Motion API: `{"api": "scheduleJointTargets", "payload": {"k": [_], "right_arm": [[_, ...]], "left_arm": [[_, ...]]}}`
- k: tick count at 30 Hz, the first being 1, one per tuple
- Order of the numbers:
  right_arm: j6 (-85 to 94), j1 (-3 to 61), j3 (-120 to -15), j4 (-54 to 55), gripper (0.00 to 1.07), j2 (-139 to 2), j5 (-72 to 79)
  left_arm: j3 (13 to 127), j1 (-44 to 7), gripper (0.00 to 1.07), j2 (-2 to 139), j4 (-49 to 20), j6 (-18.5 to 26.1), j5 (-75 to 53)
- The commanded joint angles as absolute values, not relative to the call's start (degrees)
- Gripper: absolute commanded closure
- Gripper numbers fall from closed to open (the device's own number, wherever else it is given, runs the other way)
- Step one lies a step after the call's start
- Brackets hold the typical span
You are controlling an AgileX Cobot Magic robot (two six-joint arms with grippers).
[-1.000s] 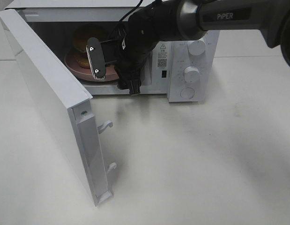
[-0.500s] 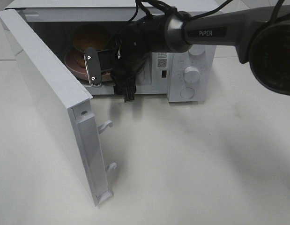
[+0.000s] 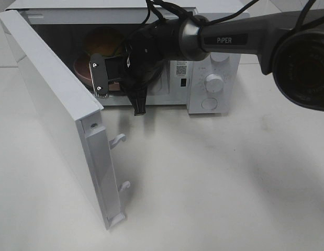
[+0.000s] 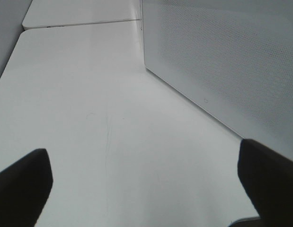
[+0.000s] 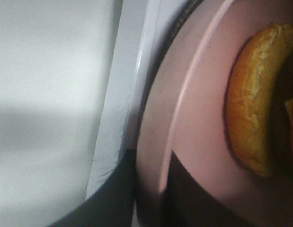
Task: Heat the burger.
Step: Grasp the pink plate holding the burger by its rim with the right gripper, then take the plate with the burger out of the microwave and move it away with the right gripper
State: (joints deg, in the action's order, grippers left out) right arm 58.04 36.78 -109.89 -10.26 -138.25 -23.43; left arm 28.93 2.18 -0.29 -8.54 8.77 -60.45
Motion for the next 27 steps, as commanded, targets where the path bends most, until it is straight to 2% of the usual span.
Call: {"api": "scheduleJointTargets", "payload": {"k": [1,14,27], "right_arm": [[56.1,36.2,-110.1,-10.0,1.07,-138.7,-23.3],[56.4,36.3,-109.4,-9.9,1.07,-135.3,-27.6],[67.2,36.4,-99.3,-6.9,1.07,-127.3,-25.6]], "left_arm": [[28.8,2.2,0.07,-1.3,-8.5,8.5,-59.7],[28.8,2.2,0.07,-1.3,-8.5,8.5,-59.7],[28.8,2.2,0.07,-1.3,-8.5,8.5,-59.7]]}}
